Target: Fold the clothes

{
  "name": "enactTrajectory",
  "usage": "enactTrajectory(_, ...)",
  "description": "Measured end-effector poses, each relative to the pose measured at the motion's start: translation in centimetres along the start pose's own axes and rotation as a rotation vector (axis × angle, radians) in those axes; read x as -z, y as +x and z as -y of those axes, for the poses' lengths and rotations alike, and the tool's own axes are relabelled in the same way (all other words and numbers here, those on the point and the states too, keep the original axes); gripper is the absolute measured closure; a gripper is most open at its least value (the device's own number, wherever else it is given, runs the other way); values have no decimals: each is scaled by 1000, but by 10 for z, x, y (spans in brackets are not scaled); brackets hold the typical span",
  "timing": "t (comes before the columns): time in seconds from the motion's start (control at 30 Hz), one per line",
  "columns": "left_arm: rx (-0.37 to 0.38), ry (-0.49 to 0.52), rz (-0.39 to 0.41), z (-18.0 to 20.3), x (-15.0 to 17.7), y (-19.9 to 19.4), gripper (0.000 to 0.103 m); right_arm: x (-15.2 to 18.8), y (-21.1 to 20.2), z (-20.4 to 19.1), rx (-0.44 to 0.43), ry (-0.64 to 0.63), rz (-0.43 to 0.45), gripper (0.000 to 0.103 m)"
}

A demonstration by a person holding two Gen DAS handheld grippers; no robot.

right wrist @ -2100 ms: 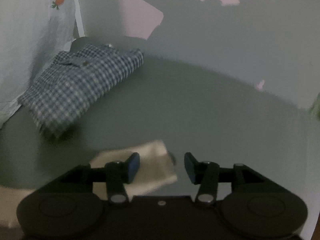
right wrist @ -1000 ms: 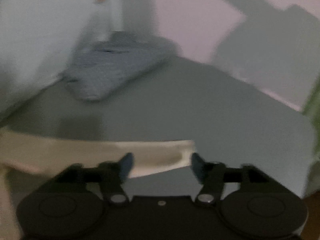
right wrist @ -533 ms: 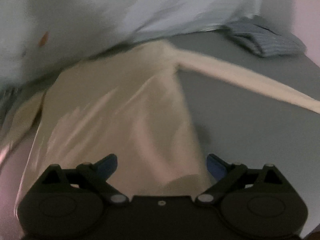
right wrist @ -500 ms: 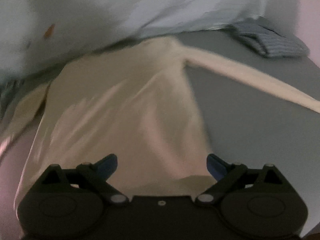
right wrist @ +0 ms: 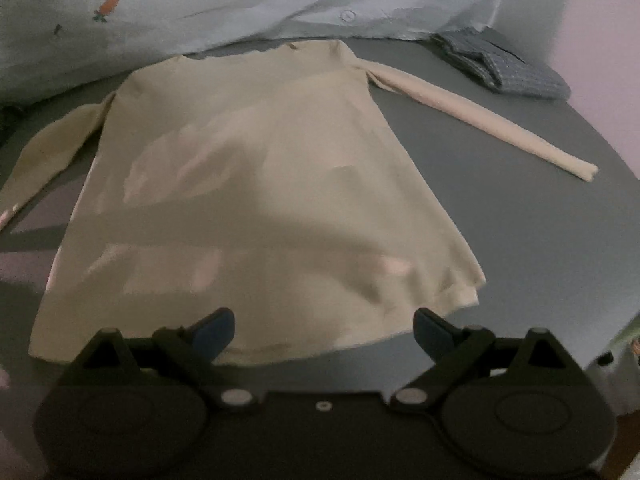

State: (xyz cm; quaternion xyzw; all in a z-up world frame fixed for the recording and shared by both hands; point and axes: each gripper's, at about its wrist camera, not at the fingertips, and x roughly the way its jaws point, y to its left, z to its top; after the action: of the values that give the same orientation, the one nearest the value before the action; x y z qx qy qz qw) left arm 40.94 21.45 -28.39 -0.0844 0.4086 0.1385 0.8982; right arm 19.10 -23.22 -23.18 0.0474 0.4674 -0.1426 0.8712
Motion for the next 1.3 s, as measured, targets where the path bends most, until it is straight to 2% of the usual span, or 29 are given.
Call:
enactTrajectory(0.03,2,35,10,5,2,-4,100,1,-1,-1,6,1,-4,6)
enactTrajectory(0.07,-24,55,19,10,2,-9,99,2,-2,-3,12,-4,-5,6)
enactTrajectory(0.13,-29,64,29,12,4,-22,99,3,-4,-6,25,-16,-4,6)
enactTrajectory(0.27,-10,-60,7,-6,2,-54,100,0,-9,-2,52,-45,23,6)
enactTrajectory(0.37,-3,-183,-43,-26,8,-59,99,-6,-8,16,77,-13,30,6)
enactTrajectory(0.47,-102,-222,-143,-35,21,-44,98,-14,2,45,92,60,16,6)
enactTrajectory(0.5,-110,-251,-176,-39,26,-44,98,-16,5,55,93,83,11,6)
enactTrajectory(0.57,-58,-305,-158,-44,34,-60,94,-20,10,73,89,114,13,6)
enactTrajectory(0.6,-22,-315,-150,-43,38,-68,85,-20,13,82,92,128,11,7)
enactTrajectory(0.63,12,-304,-150,-37,41,-76,80,-21,17,92,94,148,6,8)
enactTrajectory(0.7,84,-233,-160,-13,46,-90,76,-21,24,111,68,199,-7,12)
enactTrajectory(0.77,177,-142,-190,20,53,-102,64,-22,31,125,14,254,-19,23)
enactTrajectory(0.83,306,-60,-231,60,62,-112,44,-23,40,134,-26,282,-25,30)
enactTrajectory(0.9,394,-4,-245,92,69,-116,40,-25,49,138,-67,279,-36,32)
enactTrajectory(0.97,442,51,-256,124,75,-117,39,-28,60,141,-122,267,-63,32)
enactTrajectory(1.03,400,102,-277,150,82,-112,39,-30,65,139,-163,250,-72,35)
enactTrajectory(1.07,370,125,-289,160,86,-109,40,-31,66,137,-172,228,-67,44)
enactTrajectory(1.1,340,148,-300,170,90,-106,42,-33,67,134,-171,191,-65,51)
enactTrajectory(1.17,234,231,-276,188,95,-109,59,-37,68,126,-136,98,-61,83)
enactTrajectory(1.2,214,252,-275,193,96,-111,78,-38,66,123,-145,61,-57,95)
enactTrajectory(1.23,205,265,-276,197,97,-112,97,-40,62,121,-152,34,-51,98)
enactTrajectory(1.3,199,210,-318,197,94,-116,97,-43,52,118,-163,-20,-36,98)
